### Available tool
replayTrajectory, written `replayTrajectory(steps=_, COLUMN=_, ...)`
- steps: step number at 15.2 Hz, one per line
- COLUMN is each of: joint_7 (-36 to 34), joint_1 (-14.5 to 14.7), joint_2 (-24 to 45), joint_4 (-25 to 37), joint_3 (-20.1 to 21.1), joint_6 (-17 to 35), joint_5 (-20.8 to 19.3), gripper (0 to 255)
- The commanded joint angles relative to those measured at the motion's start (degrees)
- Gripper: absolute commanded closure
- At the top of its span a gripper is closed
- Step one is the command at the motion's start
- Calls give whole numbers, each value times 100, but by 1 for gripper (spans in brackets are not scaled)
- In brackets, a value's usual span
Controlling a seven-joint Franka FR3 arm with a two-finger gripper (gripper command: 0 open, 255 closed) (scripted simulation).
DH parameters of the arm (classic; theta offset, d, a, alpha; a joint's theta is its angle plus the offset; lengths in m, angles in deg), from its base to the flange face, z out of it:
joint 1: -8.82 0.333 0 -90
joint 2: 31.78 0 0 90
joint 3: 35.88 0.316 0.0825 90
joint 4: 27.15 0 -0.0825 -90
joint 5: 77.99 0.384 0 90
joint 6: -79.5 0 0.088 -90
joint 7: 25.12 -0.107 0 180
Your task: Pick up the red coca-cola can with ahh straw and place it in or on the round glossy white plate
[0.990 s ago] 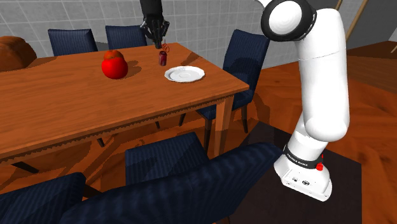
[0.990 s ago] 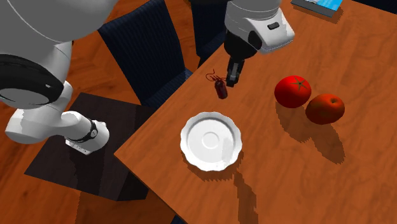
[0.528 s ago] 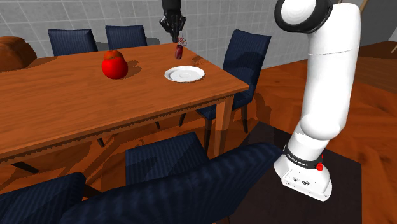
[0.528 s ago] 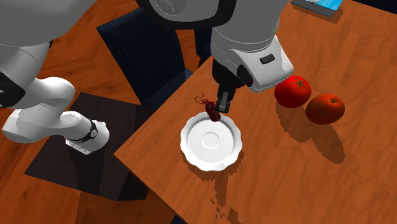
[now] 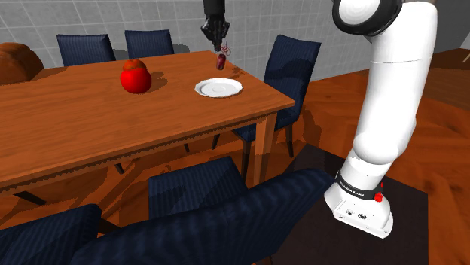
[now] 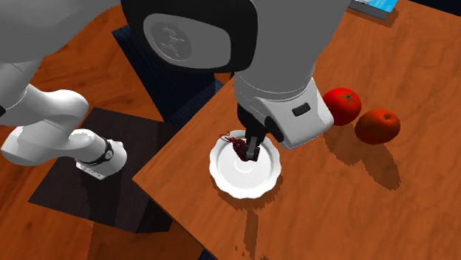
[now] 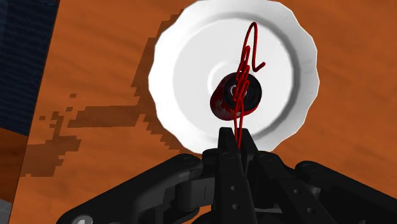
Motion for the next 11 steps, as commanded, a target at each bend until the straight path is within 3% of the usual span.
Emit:
replayTrajectory(steps=1, joint_7=-2, joint_1=-21, joint_2=-101, joint_4=-308, joint_3=-2, joint_6=209, joint_5=23, gripper=255)
replayTrajectory(steps=11, joint_7=-10, joint_1=-79, joint_2=-342, joint_4=-1425, joint_3=-16, joint_6=1089, joint_5=73, gripper=255)
